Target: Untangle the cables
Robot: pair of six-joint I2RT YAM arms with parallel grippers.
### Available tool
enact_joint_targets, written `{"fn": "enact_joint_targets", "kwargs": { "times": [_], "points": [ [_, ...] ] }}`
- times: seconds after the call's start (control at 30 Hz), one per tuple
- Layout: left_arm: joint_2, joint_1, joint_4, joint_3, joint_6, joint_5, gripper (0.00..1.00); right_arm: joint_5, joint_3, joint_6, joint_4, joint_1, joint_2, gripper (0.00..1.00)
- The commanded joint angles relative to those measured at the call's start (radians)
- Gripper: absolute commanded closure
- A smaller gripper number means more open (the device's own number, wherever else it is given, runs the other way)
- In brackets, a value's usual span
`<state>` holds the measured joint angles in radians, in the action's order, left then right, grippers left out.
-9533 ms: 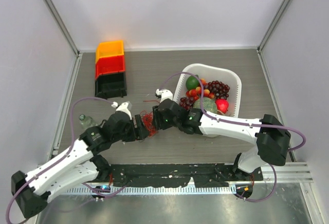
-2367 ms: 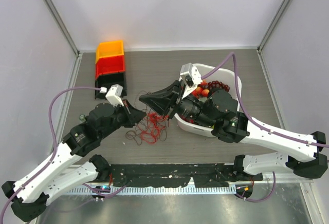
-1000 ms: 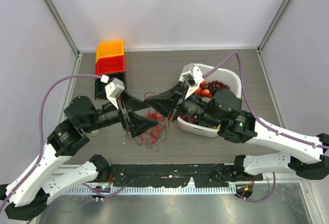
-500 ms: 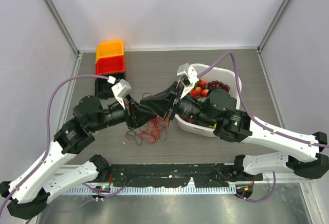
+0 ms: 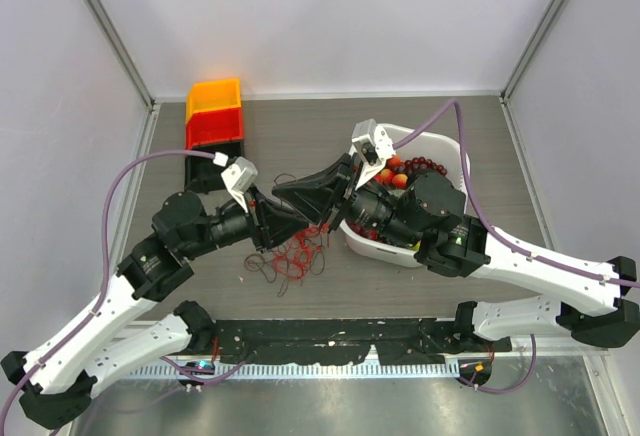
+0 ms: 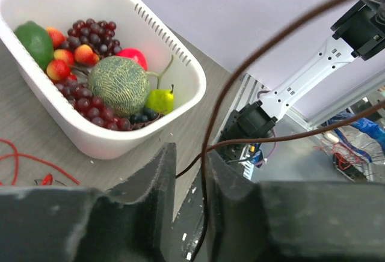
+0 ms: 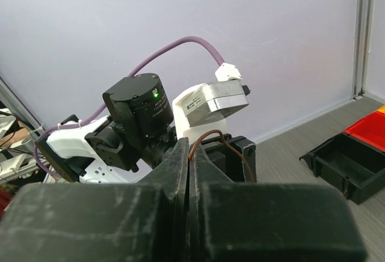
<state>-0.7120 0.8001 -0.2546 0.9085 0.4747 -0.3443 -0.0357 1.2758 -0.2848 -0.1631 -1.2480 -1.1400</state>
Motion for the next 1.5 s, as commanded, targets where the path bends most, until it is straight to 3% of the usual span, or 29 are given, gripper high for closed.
{"fn": "enact_joint_targets", "kwargs": {
  "times": [0.0, 0.1, 0.47, 0.67, 0.73, 0.8, 0.87, 0.9, 1.07, 1.23, 1.47],
  "points": [
    [0.023, -0.001, 0.129, -0.019, 0.024, -0.018, 0.82, -0.026, 0.028, 0.001, -0.078, 0.002, -0.004, 0.99],
    [0.052, 0.001, 0.101, -0.034, 0.010, 0.019, 1.00, -0.069, -0.019, 0.010, -0.075, 0.002, 0.022, 0.99],
    [0.249, -0.001, -0.038, -0.079, -0.038, 0.126, 1.00, -0.316, -0.355, -0.043, -0.009, 0.001, 0.296, 0.99],
    [0.211, -0.001, -0.067, -0.040, 0.004, 0.050, 1.00, -0.135, -0.486, -0.188, -0.019, -0.001, 0.276, 0.98],
    [0.180, -0.001, -0.095, -0.019, 0.005, 0.045, 1.00, -0.098, -0.484, -0.205, 0.011, 0.002, 0.249, 0.94],
    [0.146, -0.001, -0.138, 0.003, -0.007, 0.051, 1.00, -0.095, -0.446, -0.194, 0.156, 0.004, 0.226, 0.85],
    [0.112, -0.001, -0.211, 0.032, -0.021, 0.064, 1.00, -0.108, -0.383, -0.157, 0.349, 0.001, 0.214, 0.67],
    [0.097, -0.001, -0.247, 0.046, -0.028, 0.067, 1.00, -0.127, -0.366, -0.131, 0.411, 0.001, 0.217, 0.53],
    [0.043, -0.001, -0.405, 0.098, -0.059, 0.085, 1.00, -0.231, -0.221, -0.044, 0.724, 0.001, 0.256, 0.27],
    [0.006, 0.001, -0.515, 0.133, -0.103, 0.090, 1.00, -0.196, -0.069, 0.045, 0.817, 0.001, 0.192, 0.25],
    [-0.036, -0.001, -0.577, 0.162, -0.126, 0.071, 1.00, -0.228, 0.085, 0.133, 0.731, 0.001, 0.039, 0.24]
  ]
}}
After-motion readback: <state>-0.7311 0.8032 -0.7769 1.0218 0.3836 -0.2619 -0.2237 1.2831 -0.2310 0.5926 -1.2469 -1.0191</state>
